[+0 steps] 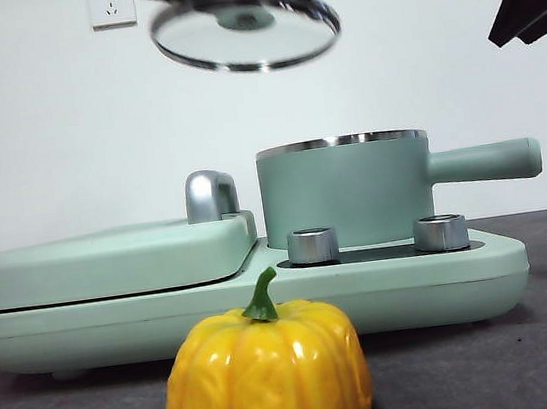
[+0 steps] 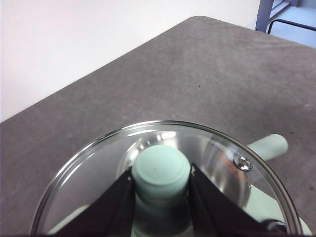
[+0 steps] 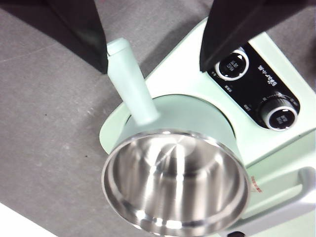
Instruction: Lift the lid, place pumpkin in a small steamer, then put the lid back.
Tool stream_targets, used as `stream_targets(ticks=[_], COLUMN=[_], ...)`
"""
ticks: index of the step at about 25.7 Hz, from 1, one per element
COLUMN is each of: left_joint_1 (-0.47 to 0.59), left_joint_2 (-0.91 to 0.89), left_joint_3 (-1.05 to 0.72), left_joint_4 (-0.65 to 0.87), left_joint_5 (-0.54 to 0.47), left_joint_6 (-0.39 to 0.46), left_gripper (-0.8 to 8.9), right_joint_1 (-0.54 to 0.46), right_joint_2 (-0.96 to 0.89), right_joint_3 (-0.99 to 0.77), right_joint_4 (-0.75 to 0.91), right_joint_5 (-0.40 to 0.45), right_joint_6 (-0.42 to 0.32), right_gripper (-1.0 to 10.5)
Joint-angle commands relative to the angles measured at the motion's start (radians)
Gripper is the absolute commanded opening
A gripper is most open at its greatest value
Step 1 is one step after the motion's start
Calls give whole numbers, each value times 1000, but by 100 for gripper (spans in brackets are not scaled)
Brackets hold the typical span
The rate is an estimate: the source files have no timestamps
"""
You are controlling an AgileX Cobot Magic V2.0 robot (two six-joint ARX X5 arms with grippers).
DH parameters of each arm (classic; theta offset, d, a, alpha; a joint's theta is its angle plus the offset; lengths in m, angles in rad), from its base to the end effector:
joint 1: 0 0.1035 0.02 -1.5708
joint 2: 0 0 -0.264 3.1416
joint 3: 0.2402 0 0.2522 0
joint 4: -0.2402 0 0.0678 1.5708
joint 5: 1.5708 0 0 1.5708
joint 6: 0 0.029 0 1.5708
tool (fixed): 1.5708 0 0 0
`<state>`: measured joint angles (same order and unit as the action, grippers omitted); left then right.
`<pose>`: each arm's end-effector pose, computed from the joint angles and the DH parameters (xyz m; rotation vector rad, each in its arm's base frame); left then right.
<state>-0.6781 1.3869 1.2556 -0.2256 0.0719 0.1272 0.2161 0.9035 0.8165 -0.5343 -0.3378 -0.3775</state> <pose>0.2425 -0.1980 0.3567 0.2290 0.3014 -0.7639 0.1769 0.0487 0.2940 -0.3175 0.5186 0.6470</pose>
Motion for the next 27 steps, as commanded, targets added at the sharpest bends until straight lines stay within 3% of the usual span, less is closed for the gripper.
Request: stream_targets(ticks=[1,5,15,19,27], left_joint_1=[-2,19,91,115,169], left_joint_2=[-40,-125,-396,-505,-617], left_joint_3=[26,-18,-304,-378,-394], left_joint_4=[-61,-187,-204,-244,-367], left_joint_5=[-31,-113,-180,-200,-278], left_joint_6=[-32,-51,-137,-175,-166], left_gripper=[17,18,17,17,16], right_joint_1=[5,12,109,190,400], right_joint_2=[3,3,3,4,32], right_joint_3=[20,20,20,20,20], right_joint_4=[10,10,8,8,2], right_joint_5=[-3,-5,-6,-6,-2], right_joint_6=[12,31,31,30,31], right_gripper=[293,294,294,316,334])
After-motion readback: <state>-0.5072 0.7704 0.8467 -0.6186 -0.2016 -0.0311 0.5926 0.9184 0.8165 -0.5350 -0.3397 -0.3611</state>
